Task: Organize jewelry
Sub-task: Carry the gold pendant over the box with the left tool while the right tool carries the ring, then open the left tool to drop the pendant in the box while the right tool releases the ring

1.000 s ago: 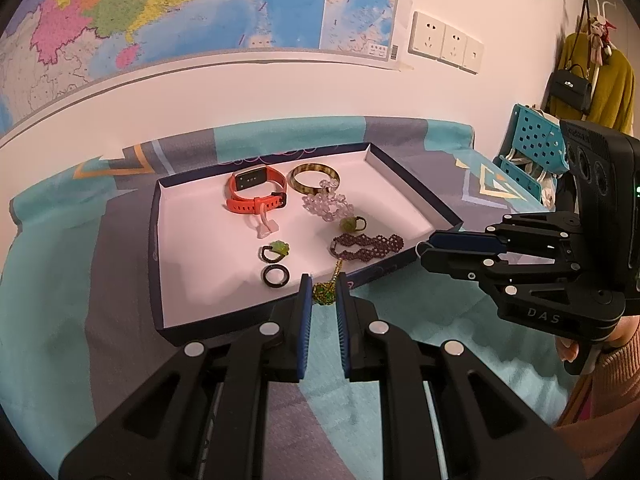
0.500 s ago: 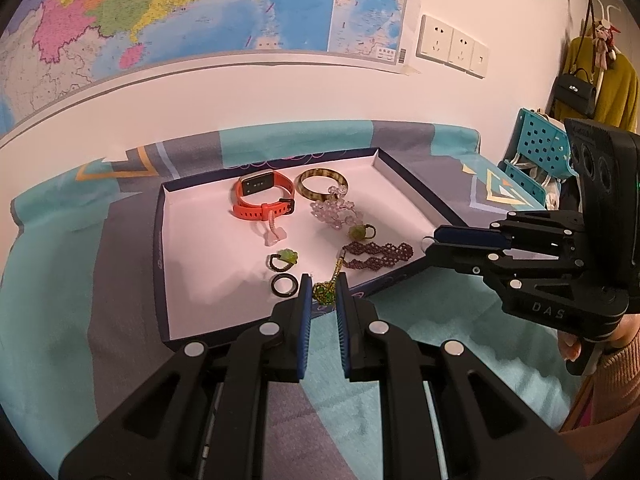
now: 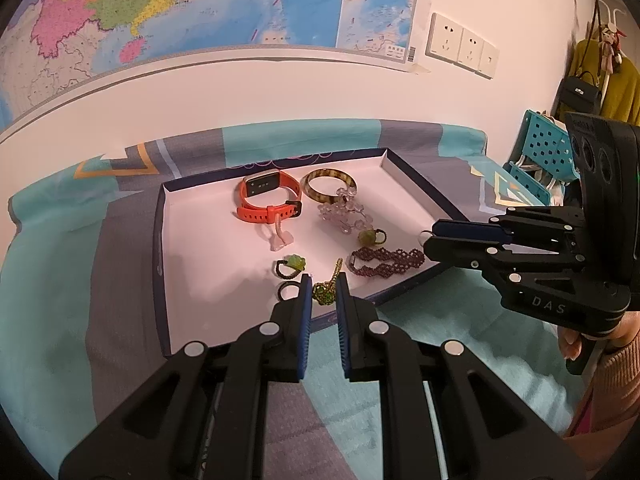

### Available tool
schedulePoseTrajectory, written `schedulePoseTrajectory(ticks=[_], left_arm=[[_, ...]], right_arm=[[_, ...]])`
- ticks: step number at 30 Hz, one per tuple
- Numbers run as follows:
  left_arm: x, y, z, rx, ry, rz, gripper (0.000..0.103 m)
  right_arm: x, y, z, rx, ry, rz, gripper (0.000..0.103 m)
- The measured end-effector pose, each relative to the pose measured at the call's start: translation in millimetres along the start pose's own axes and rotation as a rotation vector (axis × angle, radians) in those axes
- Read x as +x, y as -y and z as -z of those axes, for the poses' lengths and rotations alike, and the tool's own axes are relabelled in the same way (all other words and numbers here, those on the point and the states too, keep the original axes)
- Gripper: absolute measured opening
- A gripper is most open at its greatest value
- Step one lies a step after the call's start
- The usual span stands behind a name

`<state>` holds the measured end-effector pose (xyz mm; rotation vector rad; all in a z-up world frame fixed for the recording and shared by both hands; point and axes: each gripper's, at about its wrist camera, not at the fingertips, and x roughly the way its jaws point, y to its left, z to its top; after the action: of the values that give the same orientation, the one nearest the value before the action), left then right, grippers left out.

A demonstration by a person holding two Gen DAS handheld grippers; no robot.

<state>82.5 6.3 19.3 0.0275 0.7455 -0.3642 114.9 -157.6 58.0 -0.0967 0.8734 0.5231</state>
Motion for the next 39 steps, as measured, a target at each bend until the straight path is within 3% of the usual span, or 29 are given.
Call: schedulePoseTrajectory(ticks=[39], left_arm=[[43,-14,-14,-0.031,-0.047,-0.037,0.012]], right_arm=[[48,16,-14,0.027,-0.072,0.008,0.015]])
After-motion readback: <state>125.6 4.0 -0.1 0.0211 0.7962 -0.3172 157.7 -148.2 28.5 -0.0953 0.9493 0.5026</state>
